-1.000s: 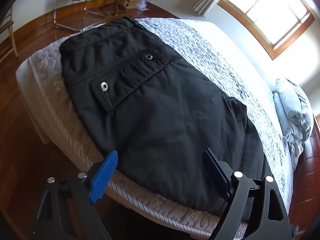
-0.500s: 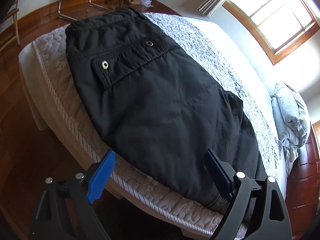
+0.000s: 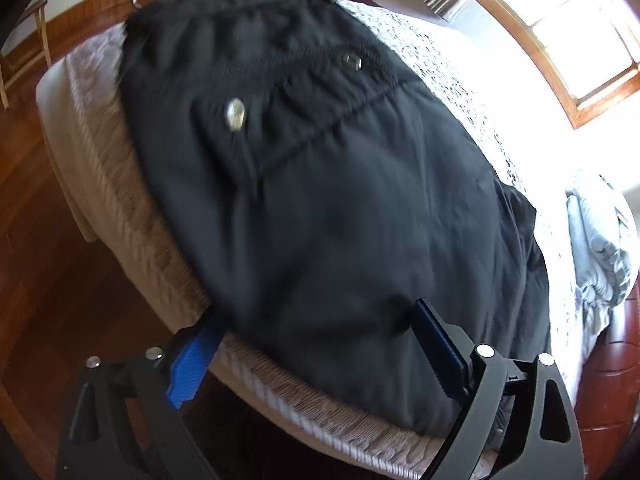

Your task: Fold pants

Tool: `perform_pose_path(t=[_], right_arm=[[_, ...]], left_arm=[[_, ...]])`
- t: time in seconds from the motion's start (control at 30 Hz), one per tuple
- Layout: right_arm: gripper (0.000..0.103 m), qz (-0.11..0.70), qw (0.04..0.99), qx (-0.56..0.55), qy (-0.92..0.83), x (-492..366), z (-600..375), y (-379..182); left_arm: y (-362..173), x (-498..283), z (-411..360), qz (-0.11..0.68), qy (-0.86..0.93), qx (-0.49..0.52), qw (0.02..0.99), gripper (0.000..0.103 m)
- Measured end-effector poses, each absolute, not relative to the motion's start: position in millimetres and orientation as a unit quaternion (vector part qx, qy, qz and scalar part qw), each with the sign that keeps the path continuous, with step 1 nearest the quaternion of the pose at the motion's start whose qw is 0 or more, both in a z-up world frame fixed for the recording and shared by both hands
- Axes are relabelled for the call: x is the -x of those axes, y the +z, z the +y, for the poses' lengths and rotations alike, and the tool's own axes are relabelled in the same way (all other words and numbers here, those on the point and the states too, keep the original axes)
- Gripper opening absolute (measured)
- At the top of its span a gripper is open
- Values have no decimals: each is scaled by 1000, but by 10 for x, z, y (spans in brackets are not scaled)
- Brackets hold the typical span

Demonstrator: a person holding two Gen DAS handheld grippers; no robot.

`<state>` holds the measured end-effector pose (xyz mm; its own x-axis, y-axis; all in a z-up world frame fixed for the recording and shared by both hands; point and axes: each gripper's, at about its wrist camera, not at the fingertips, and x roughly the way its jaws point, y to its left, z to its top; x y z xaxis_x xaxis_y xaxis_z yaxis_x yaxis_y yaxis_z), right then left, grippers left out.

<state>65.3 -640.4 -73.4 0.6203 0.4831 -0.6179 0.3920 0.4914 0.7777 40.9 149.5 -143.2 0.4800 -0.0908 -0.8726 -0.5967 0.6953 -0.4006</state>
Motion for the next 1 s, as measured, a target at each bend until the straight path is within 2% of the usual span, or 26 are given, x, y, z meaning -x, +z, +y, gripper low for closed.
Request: perform_pose_path(t=[0.1, 0.23, 0.5, 0.63, 0.77, 0.83, 0.87, 1.0], right_arm=[[10, 426, 774, -469, 2, -682, -6635, -514], [10, 427, 788, -439, -61, -589, -7032, -482], [11, 457, 756, -448, -137, -165, -7385, -1168], [11, 456, 756, -449, -138, -135, -7360, -1256], [11, 459, 754, -449, -139, -155, -7377, -1305], [12, 458, 753, -452, -141, -152, -7361, -1316], [13, 458, 751, -454, -142, -133, -7366, -1334], [13, 451, 738, -480, -150, -50, -7397, -1320]], left_arm=[[-1380, -544, 1341, 486, 152, 333, 794, 94], [-1379, -753, 1109, 494, 122, 326, 796, 96], [-1356, -1322, 694, 499, 101, 287, 811, 94], [-1382, -1620, 746, 509, 103, 288, 805, 87], [-1336, -1608, 742, 502, 98, 278, 813, 86], [-1312, -1444, 746, 499, 100, 271, 817, 91], [-1290, -1344, 758, 498, 109, 267, 818, 98], [-1188, -1007, 821, 481, 135, 276, 821, 99]])
